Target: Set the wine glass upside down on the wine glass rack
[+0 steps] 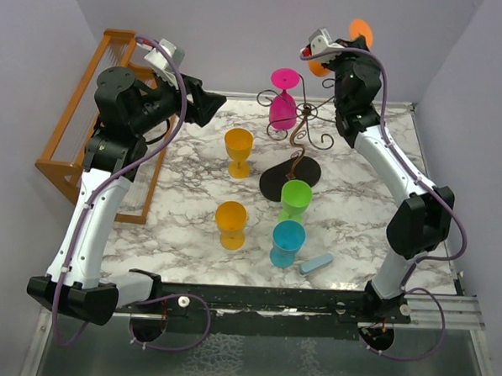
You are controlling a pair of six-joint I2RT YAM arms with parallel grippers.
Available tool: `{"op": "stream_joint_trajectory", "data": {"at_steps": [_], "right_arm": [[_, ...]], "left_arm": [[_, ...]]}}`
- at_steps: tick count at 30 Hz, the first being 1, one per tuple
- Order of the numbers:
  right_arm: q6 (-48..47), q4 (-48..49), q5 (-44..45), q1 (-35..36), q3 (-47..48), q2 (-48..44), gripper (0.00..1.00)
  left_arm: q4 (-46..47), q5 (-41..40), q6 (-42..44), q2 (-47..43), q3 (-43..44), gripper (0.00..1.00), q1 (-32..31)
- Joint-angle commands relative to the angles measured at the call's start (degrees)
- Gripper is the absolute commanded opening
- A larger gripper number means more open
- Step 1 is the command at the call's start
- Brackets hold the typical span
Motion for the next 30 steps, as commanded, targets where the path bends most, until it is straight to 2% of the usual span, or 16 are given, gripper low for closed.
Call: {"op": "stream_joint_trajectory", "data": {"at_steps": [1, 16, 30], "right_arm": [[-4.78, 3.97, -7.88, 0.27, -4.48, -3.56, 0.01], [-11.08, -4.32, -19.81, 0.28, -9.49, -8.45, 0.01], [-18.93, -17.34, -27.04, 0.28, -7.4, -10.27, 0.01]], "left_arm": [[0.45, -0.68, 0.89, -1.34, -0.4, 0.75, 0.3], [0.02, -0.49, 1.63, -1.99, -0.82, 0.75, 0.32], [-0.02, -0.64, 1.91, -2.61, -1.54, 0.75, 0.75]]}}
